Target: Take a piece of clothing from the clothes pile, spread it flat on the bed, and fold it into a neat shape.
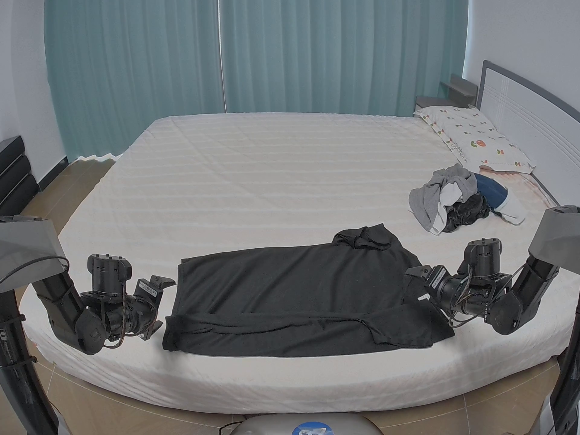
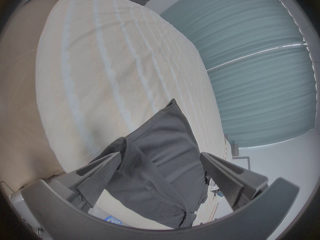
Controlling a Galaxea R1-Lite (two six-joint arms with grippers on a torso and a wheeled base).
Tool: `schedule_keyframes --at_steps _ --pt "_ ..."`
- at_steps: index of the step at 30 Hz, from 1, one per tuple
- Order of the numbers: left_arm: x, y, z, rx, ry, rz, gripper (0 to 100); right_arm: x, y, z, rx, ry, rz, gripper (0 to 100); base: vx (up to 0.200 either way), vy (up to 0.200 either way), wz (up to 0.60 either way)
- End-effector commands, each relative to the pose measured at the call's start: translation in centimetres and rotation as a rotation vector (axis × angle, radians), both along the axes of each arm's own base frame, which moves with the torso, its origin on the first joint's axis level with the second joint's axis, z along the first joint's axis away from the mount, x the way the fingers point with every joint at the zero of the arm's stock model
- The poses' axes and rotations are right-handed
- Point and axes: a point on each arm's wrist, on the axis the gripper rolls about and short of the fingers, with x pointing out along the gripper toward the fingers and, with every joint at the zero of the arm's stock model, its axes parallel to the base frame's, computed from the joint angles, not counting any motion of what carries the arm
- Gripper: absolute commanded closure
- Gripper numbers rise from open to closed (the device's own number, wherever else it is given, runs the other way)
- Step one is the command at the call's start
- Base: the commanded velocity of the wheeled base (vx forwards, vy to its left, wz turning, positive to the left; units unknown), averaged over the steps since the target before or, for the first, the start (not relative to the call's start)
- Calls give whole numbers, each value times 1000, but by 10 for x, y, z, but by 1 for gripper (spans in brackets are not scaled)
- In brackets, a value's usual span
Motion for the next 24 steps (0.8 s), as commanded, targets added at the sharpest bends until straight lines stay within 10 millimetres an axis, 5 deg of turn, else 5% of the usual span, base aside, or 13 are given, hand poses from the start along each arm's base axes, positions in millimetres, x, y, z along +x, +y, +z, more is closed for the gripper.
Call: schedule_keyframes --at_steps 1,11,18,24 --pt "-1 0 0 4 1 -3 0 4 -8 -25 10 53 -5 0 0 0 0" --pt "-10 -2 -4 43 23 -46 0 -3 -12 -35 20 79 -15 0 0 0 0" --pt "-35 -8 7 63 21 -139 0 -4 -12 -35 36 71 -15 0 0 0 0" --pt "-46 -39 10 31 14 -304 0 -5 -11 -35 42 73 -4 0 0 0 0"
